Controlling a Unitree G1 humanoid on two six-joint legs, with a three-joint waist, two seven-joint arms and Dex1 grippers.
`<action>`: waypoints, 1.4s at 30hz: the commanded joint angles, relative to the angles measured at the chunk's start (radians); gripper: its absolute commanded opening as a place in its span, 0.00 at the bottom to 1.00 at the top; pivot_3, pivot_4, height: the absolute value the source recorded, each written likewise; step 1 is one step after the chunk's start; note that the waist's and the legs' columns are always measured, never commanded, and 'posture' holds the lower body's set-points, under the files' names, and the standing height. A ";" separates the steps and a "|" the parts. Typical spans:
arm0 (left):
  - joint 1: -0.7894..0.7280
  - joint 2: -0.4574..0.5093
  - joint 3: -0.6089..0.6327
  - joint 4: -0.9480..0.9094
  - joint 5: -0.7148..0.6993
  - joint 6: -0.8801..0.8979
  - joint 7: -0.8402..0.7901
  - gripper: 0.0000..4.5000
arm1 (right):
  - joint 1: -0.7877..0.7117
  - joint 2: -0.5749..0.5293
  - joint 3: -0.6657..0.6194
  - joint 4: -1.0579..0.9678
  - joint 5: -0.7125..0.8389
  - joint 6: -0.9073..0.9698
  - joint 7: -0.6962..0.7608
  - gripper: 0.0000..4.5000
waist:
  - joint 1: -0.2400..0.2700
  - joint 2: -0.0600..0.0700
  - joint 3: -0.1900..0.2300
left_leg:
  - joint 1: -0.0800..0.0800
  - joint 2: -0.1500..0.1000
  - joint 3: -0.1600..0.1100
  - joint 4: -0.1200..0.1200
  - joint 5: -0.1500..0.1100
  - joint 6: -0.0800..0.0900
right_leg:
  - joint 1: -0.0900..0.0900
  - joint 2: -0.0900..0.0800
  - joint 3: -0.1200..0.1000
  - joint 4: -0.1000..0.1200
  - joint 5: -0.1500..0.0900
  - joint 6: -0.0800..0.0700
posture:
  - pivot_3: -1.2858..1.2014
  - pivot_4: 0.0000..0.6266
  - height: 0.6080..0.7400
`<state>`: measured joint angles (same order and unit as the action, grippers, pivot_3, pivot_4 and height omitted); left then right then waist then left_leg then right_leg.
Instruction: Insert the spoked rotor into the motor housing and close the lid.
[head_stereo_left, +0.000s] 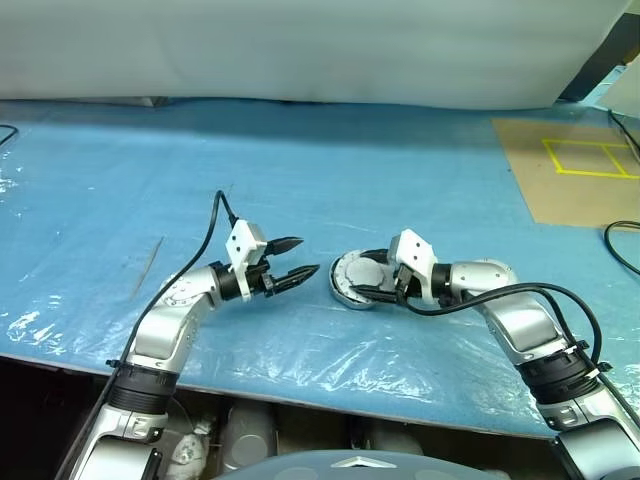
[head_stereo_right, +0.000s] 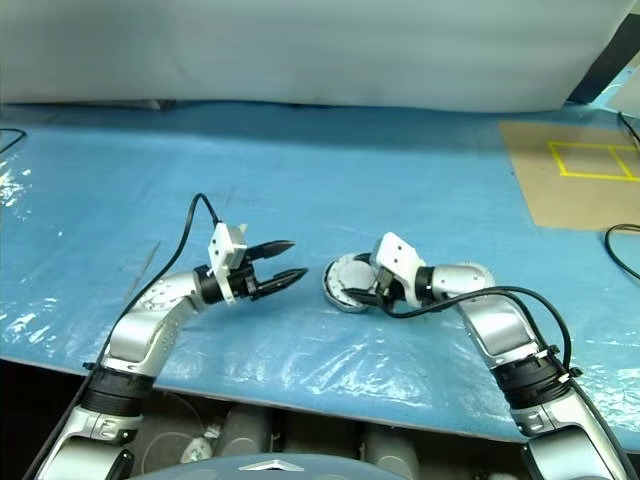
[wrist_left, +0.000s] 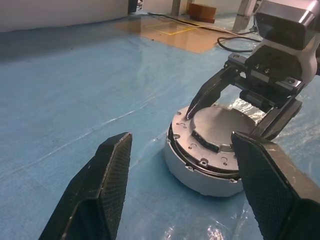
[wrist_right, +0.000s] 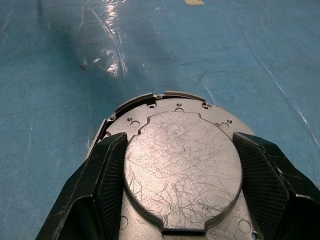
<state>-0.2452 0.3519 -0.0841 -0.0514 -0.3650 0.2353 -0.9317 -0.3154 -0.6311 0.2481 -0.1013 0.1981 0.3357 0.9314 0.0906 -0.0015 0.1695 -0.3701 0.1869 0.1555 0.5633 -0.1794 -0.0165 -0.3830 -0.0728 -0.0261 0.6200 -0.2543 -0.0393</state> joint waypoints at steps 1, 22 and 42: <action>0.003 0.001 0.000 -0.016 0.000 -0.026 0.005 0.74 | -0.017 0.018 -0.005 0.032 -0.017 0.034 -0.021 0.66 | -0.004 0.000 0.000 | 0.000 0.000 0.000 0.000 0.000 0.000 | 0.000 0.000 0.000 0.000 0.000 0.000 | 0.52 0.24 1.00; -0.009 -0.008 -0.012 -0.026 0.005 -0.009 0.041 0.74 | -0.117 0.126 -0.023 -0.021 0.065 0.203 -0.021 0.66 | -0.022 0.000 0.000 | -0.011 0.000 0.001 -0.001 0.002 -0.002 | -0.010 0.000 0.000 0.000 0.000 0.000 | 0.52 0.24 1.00; -0.019 -0.005 -0.014 -0.036 0.004 0.006 0.071 0.74 | -0.044 0.112 0.025 0.062 -0.009 0.133 -0.014 0.66 | -0.021 0.000 0.000 | -0.010 0.000 0.001 0.000 0.002 -0.002 | -0.009 0.000 0.000 0.000 0.000 0.000 | 0.52 0.24 1.00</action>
<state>-0.2499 0.3434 -0.1085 -0.0651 -0.3550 0.2490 -0.8635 -0.3892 -0.5169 0.2479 -0.0600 0.1979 0.4454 0.9127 0.0698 -0.0014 0.1695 -0.3796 0.1869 0.1562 0.5632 -0.1769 -0.0186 -0.3913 -0.0728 -0.0264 0.6201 -0.2542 -0.0395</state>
